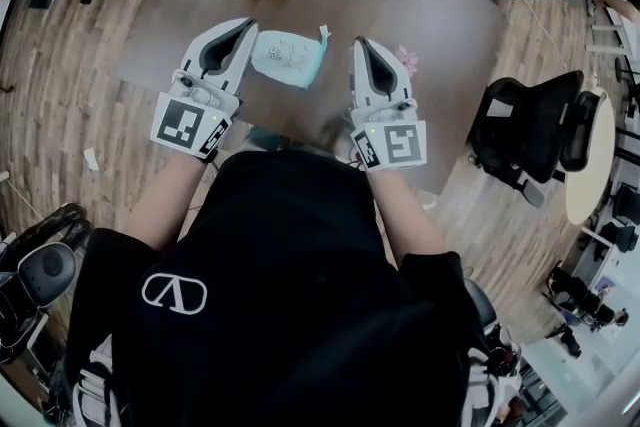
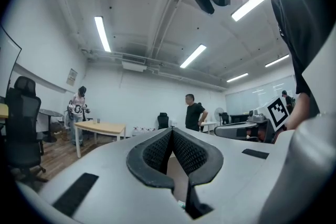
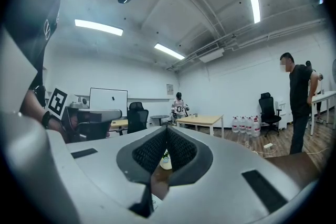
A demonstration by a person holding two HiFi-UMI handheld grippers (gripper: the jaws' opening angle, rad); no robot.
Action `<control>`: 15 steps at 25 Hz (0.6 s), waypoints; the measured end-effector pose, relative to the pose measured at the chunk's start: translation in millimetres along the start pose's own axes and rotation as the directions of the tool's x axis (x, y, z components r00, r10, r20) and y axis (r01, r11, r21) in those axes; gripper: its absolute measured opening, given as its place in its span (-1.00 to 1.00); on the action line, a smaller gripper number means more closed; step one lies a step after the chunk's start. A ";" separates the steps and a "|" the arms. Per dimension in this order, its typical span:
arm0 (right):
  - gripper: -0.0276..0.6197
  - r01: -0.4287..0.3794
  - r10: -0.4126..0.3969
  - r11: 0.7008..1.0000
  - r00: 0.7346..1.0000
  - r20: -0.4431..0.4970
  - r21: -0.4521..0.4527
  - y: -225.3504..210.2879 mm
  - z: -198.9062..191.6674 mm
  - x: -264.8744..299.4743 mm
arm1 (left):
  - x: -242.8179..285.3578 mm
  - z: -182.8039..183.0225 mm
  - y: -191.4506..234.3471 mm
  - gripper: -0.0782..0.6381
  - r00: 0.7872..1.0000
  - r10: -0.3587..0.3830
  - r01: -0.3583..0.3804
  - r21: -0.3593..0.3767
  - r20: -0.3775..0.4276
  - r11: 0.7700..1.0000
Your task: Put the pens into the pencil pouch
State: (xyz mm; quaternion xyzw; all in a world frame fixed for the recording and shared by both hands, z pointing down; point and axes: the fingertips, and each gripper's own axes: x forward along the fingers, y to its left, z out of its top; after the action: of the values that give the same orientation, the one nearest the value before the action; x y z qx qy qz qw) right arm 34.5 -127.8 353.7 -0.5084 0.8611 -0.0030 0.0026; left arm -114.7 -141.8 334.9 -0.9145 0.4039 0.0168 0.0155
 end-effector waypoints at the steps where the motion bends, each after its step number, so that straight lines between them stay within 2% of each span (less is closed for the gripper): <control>1: -0.92 0.004 -0.004 1.000 1.000 -0.004 -0.009 0.6 -0.7 0.0 | -0.3 -0.5 -0.8 -0.77 1.000 -0.001 0.001 -0.003 0.000 1.000; 6: -0.92 0.016 -0.017 0.999 1.000 -0.015 -0.029 -0.6 -3.7 -1.4 | 0.9 1.2 -3.7 -0.78 1.000 0.002 -0.002 -0.013 0.010 1.000; 15: -0.92 0.045 -0.045 0.998 0.999 -0.008 -0.045 -6.0 -3.8 -7.1 | -0.4 1.4 -3.3 -0.78 1.000 0.016 -0.017 0.013 0.011 1.000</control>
State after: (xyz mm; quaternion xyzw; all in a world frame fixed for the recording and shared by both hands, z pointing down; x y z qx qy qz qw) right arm 43.1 -124.4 357.5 -0.5275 0.8493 0.0140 -0.0129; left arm -112.5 -139.3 333.6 -0.9109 0.4114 0.0195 0.0236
